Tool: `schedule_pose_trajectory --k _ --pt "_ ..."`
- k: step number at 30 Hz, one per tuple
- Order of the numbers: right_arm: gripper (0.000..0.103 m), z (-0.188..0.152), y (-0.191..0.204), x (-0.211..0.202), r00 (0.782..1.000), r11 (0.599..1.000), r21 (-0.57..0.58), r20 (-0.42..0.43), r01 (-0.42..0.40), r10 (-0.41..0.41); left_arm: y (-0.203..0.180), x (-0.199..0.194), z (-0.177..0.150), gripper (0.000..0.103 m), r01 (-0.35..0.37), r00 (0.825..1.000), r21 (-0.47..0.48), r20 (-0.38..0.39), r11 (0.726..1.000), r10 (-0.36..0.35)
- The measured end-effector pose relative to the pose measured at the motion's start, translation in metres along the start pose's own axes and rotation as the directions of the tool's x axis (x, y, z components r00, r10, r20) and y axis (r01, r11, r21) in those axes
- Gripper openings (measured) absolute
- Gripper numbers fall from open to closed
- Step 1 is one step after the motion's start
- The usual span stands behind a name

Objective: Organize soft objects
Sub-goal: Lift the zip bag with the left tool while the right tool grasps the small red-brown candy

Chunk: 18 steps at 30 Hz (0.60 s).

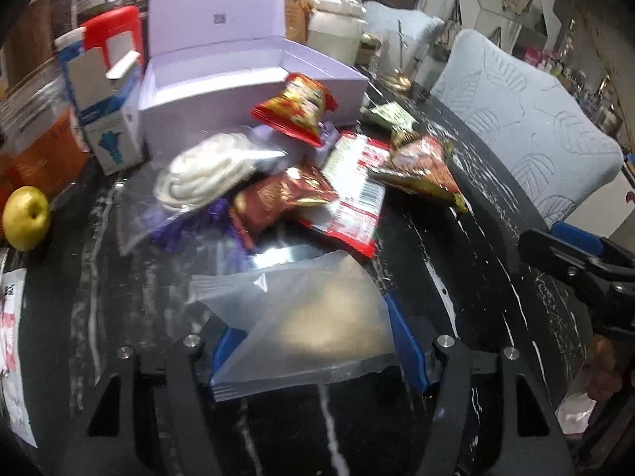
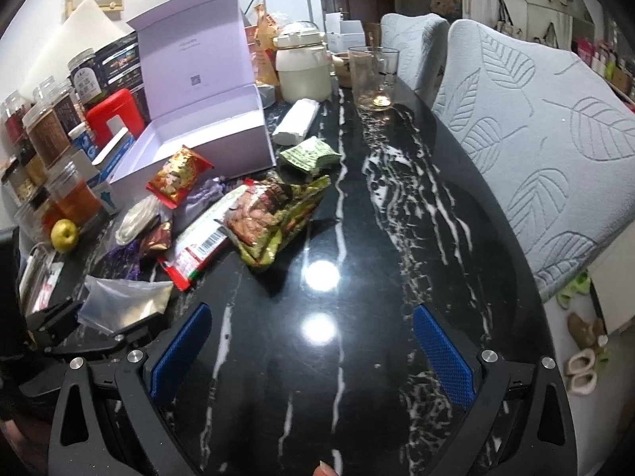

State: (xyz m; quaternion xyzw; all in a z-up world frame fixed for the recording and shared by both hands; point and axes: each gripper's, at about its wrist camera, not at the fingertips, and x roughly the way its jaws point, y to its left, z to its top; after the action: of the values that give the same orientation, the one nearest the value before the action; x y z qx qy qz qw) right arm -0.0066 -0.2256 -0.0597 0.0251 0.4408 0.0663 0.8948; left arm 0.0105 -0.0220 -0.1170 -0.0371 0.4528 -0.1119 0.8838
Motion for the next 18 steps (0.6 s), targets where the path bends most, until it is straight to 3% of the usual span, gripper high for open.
schedule_pose_trajectory --k 7,18 --pt "0.103 0.007 0.03 0.01 0.999 0.997 -0.06 -0.004 -0.038 0.038 0.039 -0.031 0.0 0.066 -0.051 0.996 -0.06 0.069 0.997 0.055" --pt "0.103 0.016 0.11 0.042 0.982 0.962 -0.202 -0.058 -0.185 0.177 0.112 -0.052 -0.014 0.066 -0.143 0.983 -0.221 0.079 0.965 0.164"
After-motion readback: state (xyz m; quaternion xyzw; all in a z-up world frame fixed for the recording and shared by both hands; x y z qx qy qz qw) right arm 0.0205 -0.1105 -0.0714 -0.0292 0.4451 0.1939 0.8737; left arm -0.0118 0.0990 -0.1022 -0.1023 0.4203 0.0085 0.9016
